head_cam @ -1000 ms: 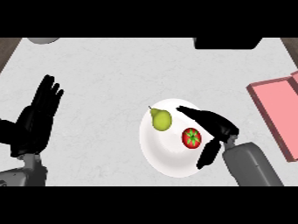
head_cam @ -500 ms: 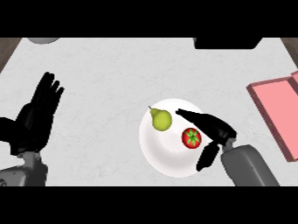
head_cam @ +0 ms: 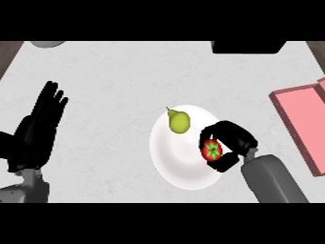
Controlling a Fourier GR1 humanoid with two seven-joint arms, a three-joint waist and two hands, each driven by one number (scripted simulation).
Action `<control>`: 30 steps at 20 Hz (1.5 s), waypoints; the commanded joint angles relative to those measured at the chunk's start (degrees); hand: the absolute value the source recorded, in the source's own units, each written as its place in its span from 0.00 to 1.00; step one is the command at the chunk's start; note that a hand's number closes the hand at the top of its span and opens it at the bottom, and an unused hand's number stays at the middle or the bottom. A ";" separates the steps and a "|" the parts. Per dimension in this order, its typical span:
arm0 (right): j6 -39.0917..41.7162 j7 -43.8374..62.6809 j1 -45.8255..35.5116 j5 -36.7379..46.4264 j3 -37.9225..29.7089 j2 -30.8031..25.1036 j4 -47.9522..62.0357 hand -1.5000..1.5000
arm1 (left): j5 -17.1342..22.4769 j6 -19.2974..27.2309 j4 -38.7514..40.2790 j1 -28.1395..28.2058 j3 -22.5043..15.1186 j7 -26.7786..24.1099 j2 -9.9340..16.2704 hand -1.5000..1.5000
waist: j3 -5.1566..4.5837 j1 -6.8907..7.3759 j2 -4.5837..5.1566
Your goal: Pick the tomato from the plate and place it in the cardboard box
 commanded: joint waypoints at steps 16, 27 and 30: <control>-19.37 39.69 5.26 19.96 24.54 8.32 -22.77 1.00 | -0.72 0.49 -0.07 0.02 -0.50 0.26 -0.82 0.50 | -0.02 0.05 -0.36; -13.96 55.91 4.24 22.05 29.02 8.36 -48.91 1.00 | 0.72 -0.71 1.47 -0.54 1.63 -0.61 0.52 0.50 | -0.02 -0.35 -0.34; -17.72 61.53 1.51 26.07 27.12 8.36 -48.51 1.00 | 1.31 -1.19 -0.11 -0.56 2.08 0.75 1.44 0.50 | -0.01 -0.05 -0.25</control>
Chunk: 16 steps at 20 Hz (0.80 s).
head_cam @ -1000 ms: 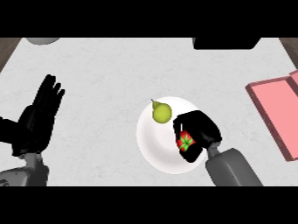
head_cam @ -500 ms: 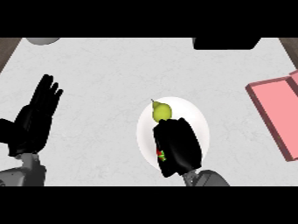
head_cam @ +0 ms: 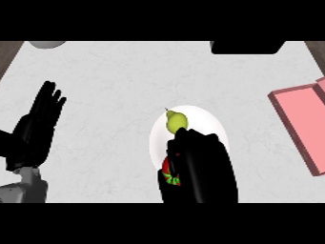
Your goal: Pick the tomato from the plate and place it in the cardboard box
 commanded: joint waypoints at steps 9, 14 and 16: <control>2.65 6.48 -5.84 0.94 -19.75 -1.92 -9.21 1.00 | -0.22 -1.37 -0.33 1.72 0.11 -2.05 0.61 0.50 | 0.01 0.11 0.23; 6.97 0.50 -7.88 -7.20 -33.26 -7.93 -7.61 1.00 | -1.32 1.71 -3.64 1.32 -2.09 1.03 -2.13 0.50 | 0.03 0.20 0.24; 6.51 -0.65 -9.60 -9.79 -37.58 -8.37 -4.47 1.00 | -0.35 0.84 -5.79 1.31 -0.84 4.15 -0.05 0.50 | 0.04 0.37 0.24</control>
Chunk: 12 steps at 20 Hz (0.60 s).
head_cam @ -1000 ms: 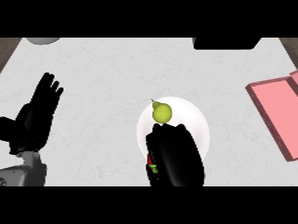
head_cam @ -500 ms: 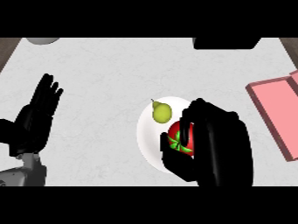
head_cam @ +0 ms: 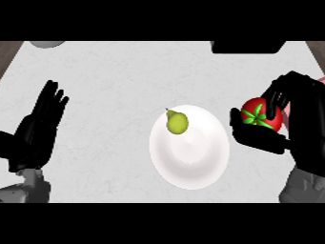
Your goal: Pick the tomato from the plate and place it in the cardboard box
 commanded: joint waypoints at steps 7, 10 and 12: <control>-5.83 -12.82 0.67 -2.76 -15.14 -11.35 12.86 1.00 | 2.02 -1.79 2.83 -1.15 2.42 -1.43 1.26 0.50 | 0.00 -0.01 0.07; -11.86 -18.70 -1.74 -2.85 -18.98 -14.31 24.24 1.00 | -0.96 0.35 -6.04 1.40 -2.19 3.78 -0.17 0.50 | 0.05 0.74 0.12; -15.86 -21.81 1.52 -1.74 -18.71 -14.21 27.23 1.00 | -0.85 0.19 1.83 0.36 -1.09 -1.84 -1.60 0.50 | 0.02 0.23 0.18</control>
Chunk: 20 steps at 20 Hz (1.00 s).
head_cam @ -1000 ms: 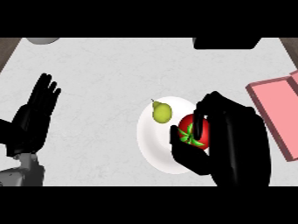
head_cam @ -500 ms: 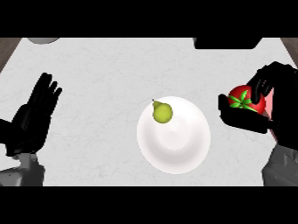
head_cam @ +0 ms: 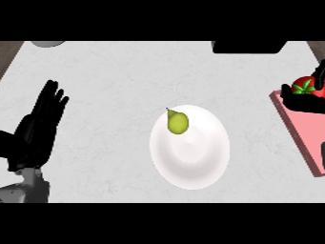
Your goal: Pick the tomato from the plate and place it in the cardboard box
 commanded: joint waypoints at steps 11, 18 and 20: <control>8.62 -10.25 -1.02 0.80 -3.43 -10.98 32.17 0.00 | 0.52 -1.83 2.39 1.04 0.04 -3.20 -0.13 0.50 | -0.02 0.93 0.39; -8.53 -22.77 -6.75 -5.17 -10.17 -9.73 40.19 0.00 | -2.26 1.47 1.27 -0.29 -1.16 -1.59 -1.39 0.50 | 0.09 0.47 0.16; -16.41 -26.78 -5.35 -7.03 -12.00 -7.83 38.37 0.00 | -1.24 0.73 2.09 -0.41 -0.93 -1.34 -1.42 0.50 | 0.15 0.31 0.21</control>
